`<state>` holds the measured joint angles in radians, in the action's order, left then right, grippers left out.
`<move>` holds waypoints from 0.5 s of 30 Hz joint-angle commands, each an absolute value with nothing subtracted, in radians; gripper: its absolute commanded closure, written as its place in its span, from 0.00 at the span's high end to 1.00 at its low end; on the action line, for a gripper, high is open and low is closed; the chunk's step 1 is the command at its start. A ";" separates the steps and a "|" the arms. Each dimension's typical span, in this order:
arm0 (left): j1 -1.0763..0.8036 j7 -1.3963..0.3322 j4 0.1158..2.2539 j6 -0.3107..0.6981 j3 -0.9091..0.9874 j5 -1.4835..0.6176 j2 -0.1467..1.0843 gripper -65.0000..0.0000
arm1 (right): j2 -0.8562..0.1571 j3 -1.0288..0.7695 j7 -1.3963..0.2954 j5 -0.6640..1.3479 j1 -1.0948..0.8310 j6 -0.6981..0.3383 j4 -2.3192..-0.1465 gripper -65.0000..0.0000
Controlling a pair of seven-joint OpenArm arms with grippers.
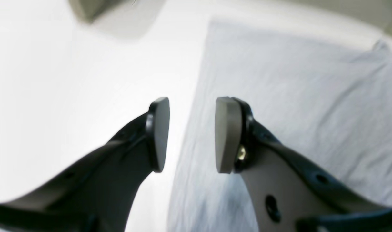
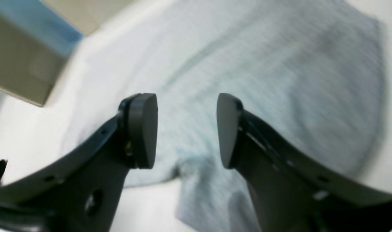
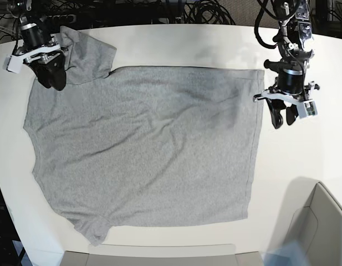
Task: Fold the T-shirt properly
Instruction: 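Position both grippers at the shoulder corners beside the collar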
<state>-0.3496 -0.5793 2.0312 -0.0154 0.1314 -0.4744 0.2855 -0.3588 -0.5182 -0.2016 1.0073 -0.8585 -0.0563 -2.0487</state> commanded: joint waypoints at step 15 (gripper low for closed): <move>-0.472 -0.576 2.054 -0.008 0.137 -0.476 0.348 0.35 | -0.334 -0.561 -0.289 1.153 -0.951 -0.064 -1.824 0.46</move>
<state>-0.4690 -0.6006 2.0354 -0.0154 0.1326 -0.4763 0.3428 -0.3256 -0.5510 -0.3065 1.1515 -0.9447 -0.0502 -1.8076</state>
